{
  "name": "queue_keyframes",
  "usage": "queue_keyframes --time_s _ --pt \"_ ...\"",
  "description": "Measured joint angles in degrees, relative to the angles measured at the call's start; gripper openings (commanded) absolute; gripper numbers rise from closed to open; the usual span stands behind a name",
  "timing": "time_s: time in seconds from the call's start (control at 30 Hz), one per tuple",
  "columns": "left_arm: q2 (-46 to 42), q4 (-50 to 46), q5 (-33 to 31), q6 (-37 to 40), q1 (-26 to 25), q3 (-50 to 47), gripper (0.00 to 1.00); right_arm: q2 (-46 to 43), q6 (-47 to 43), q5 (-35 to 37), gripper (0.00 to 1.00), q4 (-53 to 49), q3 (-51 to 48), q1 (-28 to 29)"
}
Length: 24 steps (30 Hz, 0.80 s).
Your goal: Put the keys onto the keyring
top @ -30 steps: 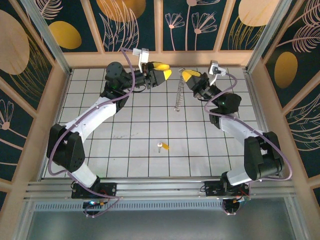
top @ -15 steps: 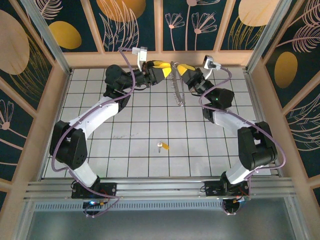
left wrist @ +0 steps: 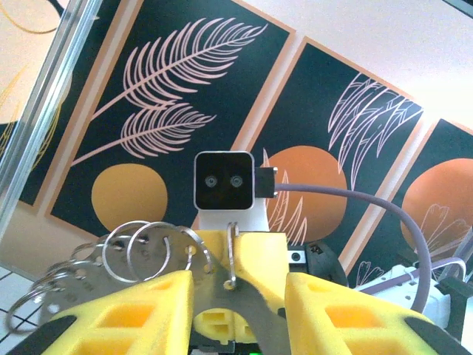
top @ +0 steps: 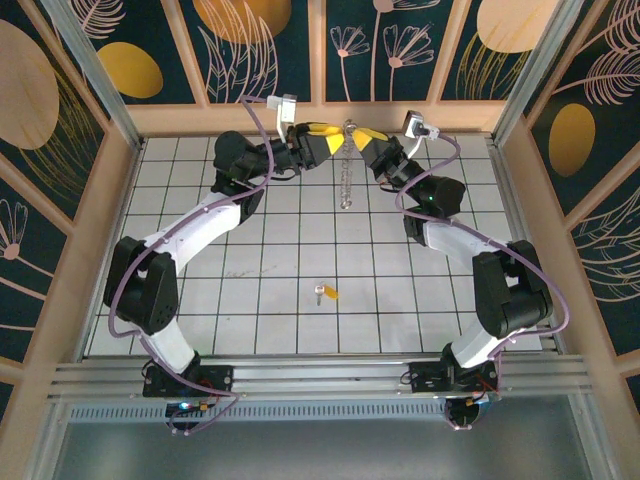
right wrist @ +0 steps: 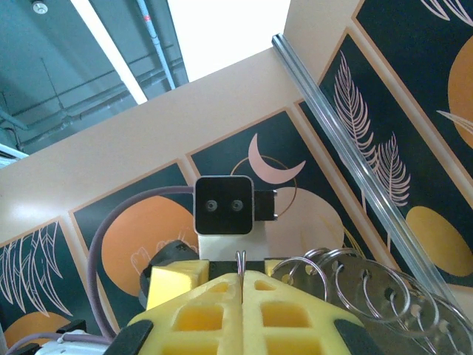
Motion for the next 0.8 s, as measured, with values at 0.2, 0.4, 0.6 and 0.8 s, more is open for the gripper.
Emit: queue_keyframes --time_s 0.2,0.4,0.6,0.8 --pt "1.40 0.46 0.00 -1.05 -0.02 0.17 0.37 0.07 0.20 -0.02 0.00 0.02 0.00 0.42" --pt "1.66 1.40 -0.02 -1.84 0.00 0.42 0.37 0.61 0.42 -0.02 0.00 0.04 0.00 0.68" --pt "1.66 1.92 -0.02 -2.05 0.00 0.48 0.34 1.03 0.98 -0.02 0.00 0.02 0.00 0.68" --pt "1.66 2.54 -0.02 -2.67 0.00 0.50 0.24 1.44 1.27 -0.04 0.00 0.04 0.00 0.68"
